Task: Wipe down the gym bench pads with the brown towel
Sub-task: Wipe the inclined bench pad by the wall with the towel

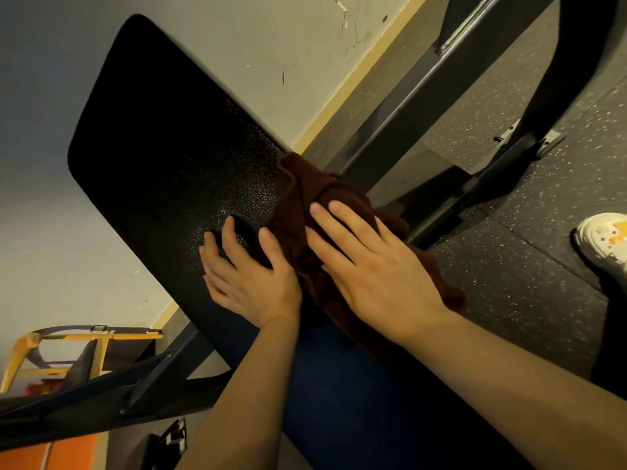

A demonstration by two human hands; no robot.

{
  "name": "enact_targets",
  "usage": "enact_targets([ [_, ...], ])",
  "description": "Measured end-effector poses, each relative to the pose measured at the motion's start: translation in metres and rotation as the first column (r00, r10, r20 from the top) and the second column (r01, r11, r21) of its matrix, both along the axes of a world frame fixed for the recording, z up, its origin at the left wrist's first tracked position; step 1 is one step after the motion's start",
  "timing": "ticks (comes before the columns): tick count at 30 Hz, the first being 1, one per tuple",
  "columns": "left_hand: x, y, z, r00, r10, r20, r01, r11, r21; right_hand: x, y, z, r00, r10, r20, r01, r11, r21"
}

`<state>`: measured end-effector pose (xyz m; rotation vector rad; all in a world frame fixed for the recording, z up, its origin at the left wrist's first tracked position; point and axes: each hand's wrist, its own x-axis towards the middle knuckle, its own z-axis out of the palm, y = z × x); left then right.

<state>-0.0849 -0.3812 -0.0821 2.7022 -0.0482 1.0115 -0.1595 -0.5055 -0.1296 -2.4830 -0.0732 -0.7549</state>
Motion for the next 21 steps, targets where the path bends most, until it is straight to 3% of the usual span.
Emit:
enact_targets([
  [6, -0.008, 0.003, 0.004, 0.998, -0.056, -0.031, 0.054, 0.996, -0.066, -0.082, -0.004, -0.054, 0.999, -0.006, -0.053, 0.004, 1.0, -0.026],
  [14, -0.104, -0.009, -0.068, 0.99, -0.106, -0.09, 0.117, 0.985, 0.124, -0.172, -0.009, -0.109, 0.991, 0.0, -0.133, -0.014, 0.994, -0.104],
  [21, -0.099, -0.007, -0.078, 0.993, -0.114, -0.026, 0.117, 0.975, 0.187, -0.149, -0.004, -0.092, 0.996, 0.016, -0.092, -0.023, 0.997, -0.073],
])
